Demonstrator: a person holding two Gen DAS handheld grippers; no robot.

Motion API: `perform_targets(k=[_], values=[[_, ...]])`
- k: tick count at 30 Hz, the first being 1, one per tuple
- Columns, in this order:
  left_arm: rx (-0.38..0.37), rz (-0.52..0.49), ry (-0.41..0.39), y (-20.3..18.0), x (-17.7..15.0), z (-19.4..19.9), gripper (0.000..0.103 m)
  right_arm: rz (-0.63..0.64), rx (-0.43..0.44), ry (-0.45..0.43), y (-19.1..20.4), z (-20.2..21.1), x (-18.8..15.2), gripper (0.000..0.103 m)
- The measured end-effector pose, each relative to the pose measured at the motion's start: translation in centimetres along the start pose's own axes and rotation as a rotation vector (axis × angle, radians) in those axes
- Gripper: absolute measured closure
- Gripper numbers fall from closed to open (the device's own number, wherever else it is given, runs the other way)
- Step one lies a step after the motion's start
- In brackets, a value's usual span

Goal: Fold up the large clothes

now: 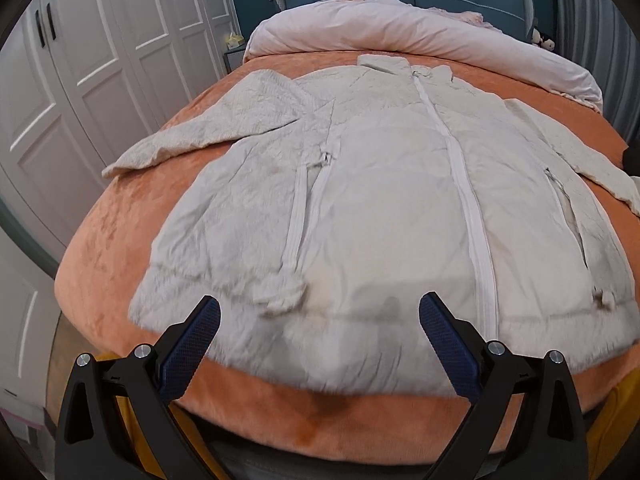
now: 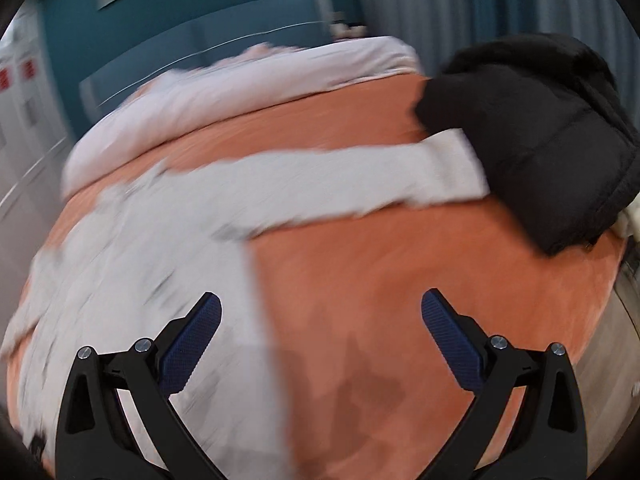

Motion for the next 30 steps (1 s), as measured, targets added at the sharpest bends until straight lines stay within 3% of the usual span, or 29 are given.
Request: perform_targets(k=[8,16,17,18,19,21,23,26,30], values=[[0.011,-0.019,0.04,-1.4,2.7,-3.5,0.006,-0.163,-0.17,-0.001,-8.2,-9.7,3.7,0.005],[-0.006,-0.026,0.066,-2.6,3.9,-6.3,0.006,-0.345,-0.247,0.137,-11.9,-17.7,1.5,0.008],[-0.008,-0.025,0.071,-2.6,4.0,-6.6,0.006,-0.408,-0.235,0.144,-12.3,-18.2,1.0,0.02],[-0.011,-0.022,0.075,-2.6,4.1,-6.8,0.006,-0.451,-0.223,0.147,-12.6,-18.6,0.9,0.039],[-0.012,-0.018,0.078,-2.5,4.1,-6.9,0.006,-0.494,-0.213,0.141,-12.7,-18.9,0.9,0.043],[-0.013,-0.009,0.085,-2.1,4.1,-7.3,0.006,-0.553,-0.17,0.116,-12.2,-19.3,1.6,0.086],[-0.011,-0.001,0.088,-1.6,4.2,-7.7,0.006,-0.556,-0.142,0.075,-10.9,-19.0,3.2,0.094],[-0.001,0.017,0.084,-0.7,4.5,-8.2,0.006,-0.465,0.013,-0.044,-6.2,-17.5,7.7,0.1],[0.018,0.048,0.066,0.8,5.3,-9.0,0.006,-0.261,0.313,-0.156,6.0,-13.7,12.9,0.101]])
Point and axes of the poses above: each gripper's, at about its wrist camera, not at the fingertips, and z roughly against the way its jaws point, y to its left, x to its top, the point moved 1 cm from there along -z, roughly the way its jaws point, and after that the axes turned 15 degrees about -y, right-handed, at the moved point
